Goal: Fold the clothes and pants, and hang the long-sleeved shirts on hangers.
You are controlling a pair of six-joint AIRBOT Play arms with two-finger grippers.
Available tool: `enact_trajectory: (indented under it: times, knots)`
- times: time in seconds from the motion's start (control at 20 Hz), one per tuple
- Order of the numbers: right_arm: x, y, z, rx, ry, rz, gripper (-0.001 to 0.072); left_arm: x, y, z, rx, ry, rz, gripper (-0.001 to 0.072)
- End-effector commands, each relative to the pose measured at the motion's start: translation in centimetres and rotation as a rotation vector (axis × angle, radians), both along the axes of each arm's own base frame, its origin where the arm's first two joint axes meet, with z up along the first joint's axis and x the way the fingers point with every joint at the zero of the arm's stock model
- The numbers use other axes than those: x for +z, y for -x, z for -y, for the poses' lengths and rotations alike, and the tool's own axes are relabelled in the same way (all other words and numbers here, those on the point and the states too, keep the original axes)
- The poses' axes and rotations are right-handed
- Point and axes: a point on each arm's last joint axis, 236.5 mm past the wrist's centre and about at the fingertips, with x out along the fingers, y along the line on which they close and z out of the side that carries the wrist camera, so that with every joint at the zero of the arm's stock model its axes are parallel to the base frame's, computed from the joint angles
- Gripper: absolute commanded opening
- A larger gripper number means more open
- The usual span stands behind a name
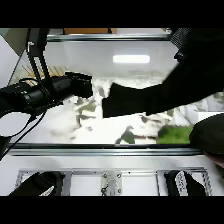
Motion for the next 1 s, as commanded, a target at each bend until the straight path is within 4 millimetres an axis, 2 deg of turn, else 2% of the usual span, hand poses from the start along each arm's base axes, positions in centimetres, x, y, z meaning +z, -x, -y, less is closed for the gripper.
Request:
enact_trajectory:
  times: [0.0, 0.15, 0.3, 0.4, 0.6, 0.8, 0.95]
  knots:
    - [2.2, 6.3, 6.4, -0.34, 0.05, 0.052, 0.001, 1.0, -0.5, 0.2, -0.003, 0.012, 0.05, 0.0016]
    - [3.3, 9.8, 9.2, -0.483, 0.072, 0.07, 0.001, 1.6, -0.7, 0.3, -0.002, 0.028, 0.074, 0.0016]
    - [6.4, 14.0, 11.0, -0.629, 0.113, 0.145, 0.001, 1.5, -0.7, 0.3, -0.006, 0.018, 0.077, 0.0016]
    - [8.3, 15.9, 11.4, -0.689, 0.144, 0.173, 0.0011, 1.5, -0.7, 0.3, -0.017, -0.003, 0.093, 0.0016]
    - [10.3, 17.8, 12.3, -0.744, 0.157, 0.209, 0.0011, 0.9, -1.0, 0.5, -0.02, -0.017, 0.081, 0.0016]
    - [10.2, 18.8, 13.1, -0.784, 0.159, 0.203, 0.0011, -0.4, -1.6, 1.0, -0.022, -0.031, 0.054, 0.0016]
    - [10.2, 20.0, 13.6, -0.826, 0.163, 0.201, 0.0012, -0.3, -1.7, 1.0, -0.021, -0.03, 0.056, 0.0016]
